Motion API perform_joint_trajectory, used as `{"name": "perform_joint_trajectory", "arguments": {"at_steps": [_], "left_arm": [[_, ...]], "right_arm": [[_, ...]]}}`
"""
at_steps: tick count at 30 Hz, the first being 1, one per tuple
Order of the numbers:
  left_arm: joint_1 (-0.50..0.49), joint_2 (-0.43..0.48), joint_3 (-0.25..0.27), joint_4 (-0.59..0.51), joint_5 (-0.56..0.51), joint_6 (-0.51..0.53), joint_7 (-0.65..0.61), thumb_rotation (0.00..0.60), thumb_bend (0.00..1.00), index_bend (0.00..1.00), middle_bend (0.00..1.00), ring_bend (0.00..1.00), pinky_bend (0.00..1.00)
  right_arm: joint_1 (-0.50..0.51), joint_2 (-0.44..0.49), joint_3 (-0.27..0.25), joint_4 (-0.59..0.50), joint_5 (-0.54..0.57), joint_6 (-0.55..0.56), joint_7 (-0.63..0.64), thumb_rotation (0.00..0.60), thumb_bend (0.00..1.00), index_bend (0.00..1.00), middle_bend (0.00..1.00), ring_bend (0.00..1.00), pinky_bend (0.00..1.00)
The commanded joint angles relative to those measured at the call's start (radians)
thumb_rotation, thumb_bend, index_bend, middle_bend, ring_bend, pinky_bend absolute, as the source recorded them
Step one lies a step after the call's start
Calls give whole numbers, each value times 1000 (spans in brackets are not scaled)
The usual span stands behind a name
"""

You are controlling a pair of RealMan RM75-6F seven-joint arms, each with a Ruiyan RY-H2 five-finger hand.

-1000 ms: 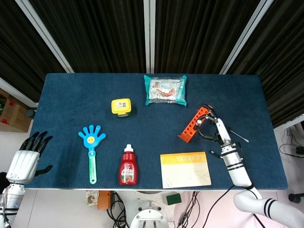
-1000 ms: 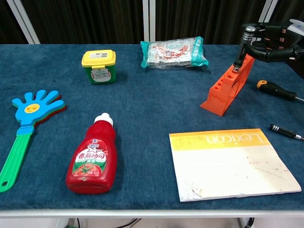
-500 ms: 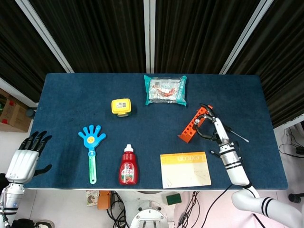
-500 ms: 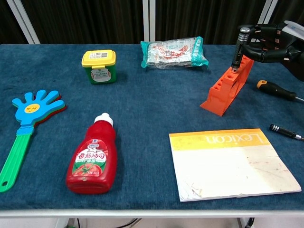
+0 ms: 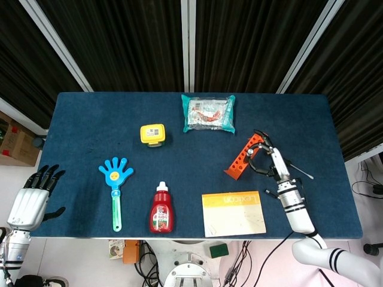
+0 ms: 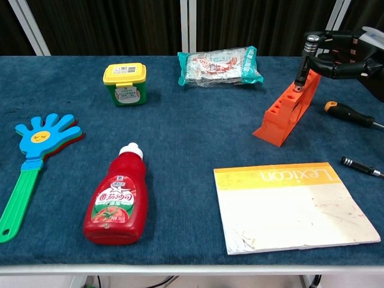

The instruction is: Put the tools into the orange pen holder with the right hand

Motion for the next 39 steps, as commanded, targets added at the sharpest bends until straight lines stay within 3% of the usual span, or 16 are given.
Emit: {"name": "perform_joint_trajectory", "arguments": {"at_steps": [1, 18, 28, 39], "left_arm": [[-2, 1, -1, 2, -4, -5, -1, 600, 54, 145, 70, 29, 182], [-4, 4, -3, -1, -13, -10, -5, 600, 54, 145, 70, 29, 182], [-2, 3, -1, 1, -7, -4, -5, 600, 54, 145, 70, 28, 182], [-3, 1, -1, 1, -8, -6, 0, 600, 54, 145, 70, 28, 182]], "right_arm": [[1, -1, 0, 0, 0, -2, 2, 600, 427, 674, 50, 0, 0], [0, 1, -13, 5, -6, -16, 3, 600, 417, 665, 43, 0, 0], [-5, 25, -26, 5, -41, 0, 39, 600, 254, 299, 28, 0, 0], [-34, 78, -24, -36, -59, 56, 73, 600, 245, 235, 23, 0, 0]]}}
